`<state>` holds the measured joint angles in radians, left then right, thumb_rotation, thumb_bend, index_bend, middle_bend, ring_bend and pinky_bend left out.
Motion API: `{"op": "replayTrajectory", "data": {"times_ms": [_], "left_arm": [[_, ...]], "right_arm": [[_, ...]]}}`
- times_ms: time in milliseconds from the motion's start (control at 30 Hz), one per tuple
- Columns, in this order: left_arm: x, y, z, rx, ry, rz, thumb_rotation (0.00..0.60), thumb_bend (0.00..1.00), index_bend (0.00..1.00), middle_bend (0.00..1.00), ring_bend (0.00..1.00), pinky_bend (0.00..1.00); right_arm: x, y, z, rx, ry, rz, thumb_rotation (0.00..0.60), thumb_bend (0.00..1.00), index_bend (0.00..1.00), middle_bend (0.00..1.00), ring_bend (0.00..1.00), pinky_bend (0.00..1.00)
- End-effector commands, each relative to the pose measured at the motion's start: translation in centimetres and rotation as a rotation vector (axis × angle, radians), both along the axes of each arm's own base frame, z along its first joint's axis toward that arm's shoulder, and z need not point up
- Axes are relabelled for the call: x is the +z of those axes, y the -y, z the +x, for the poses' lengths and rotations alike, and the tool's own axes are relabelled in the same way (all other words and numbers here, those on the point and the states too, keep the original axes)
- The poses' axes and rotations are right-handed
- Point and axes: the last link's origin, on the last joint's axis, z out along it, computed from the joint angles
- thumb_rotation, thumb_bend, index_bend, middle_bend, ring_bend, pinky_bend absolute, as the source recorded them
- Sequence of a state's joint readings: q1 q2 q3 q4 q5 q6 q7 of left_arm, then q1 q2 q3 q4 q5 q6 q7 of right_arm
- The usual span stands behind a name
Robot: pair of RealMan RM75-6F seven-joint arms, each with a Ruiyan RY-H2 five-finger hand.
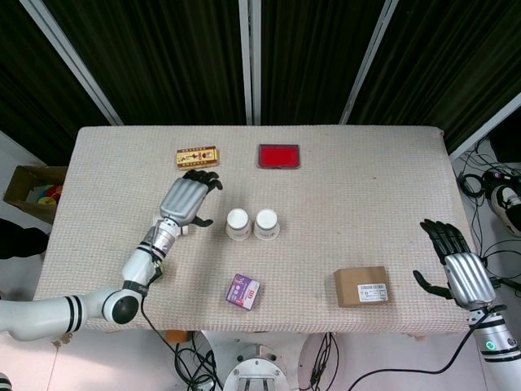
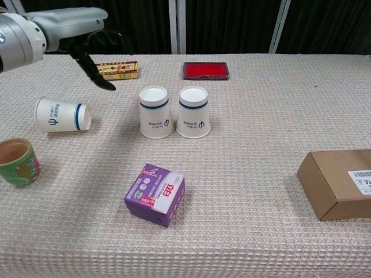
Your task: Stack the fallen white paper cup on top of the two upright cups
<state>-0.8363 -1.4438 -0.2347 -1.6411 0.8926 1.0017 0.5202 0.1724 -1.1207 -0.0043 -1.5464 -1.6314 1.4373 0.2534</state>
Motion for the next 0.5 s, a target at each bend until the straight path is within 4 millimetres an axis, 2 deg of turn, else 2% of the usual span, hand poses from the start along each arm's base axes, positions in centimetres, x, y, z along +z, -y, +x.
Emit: {"op": "replayTrajectory", "data": {"times_ms": [33,500], "left_arm": [[0.0,1.8,-2.1,0.119,-0.143,0.007,0.600,0.02,0.32,0.20,0.19,0.20],[-1.9,3.6,-2.4,0.189,-0.382,0.043,0.600,0.02,0.32,0.19,0.19,0.20]], "right_arm": [[-0.2,0.1,0.1,0.005,0.002,0.008,0.600,0.26,0.04,0.07,0.00,0.00],[-0.2,-0.1,0.2,0.007,-0.004,0.018,0.600,0.26,0.04,0.07,0.00,0.00]]}}
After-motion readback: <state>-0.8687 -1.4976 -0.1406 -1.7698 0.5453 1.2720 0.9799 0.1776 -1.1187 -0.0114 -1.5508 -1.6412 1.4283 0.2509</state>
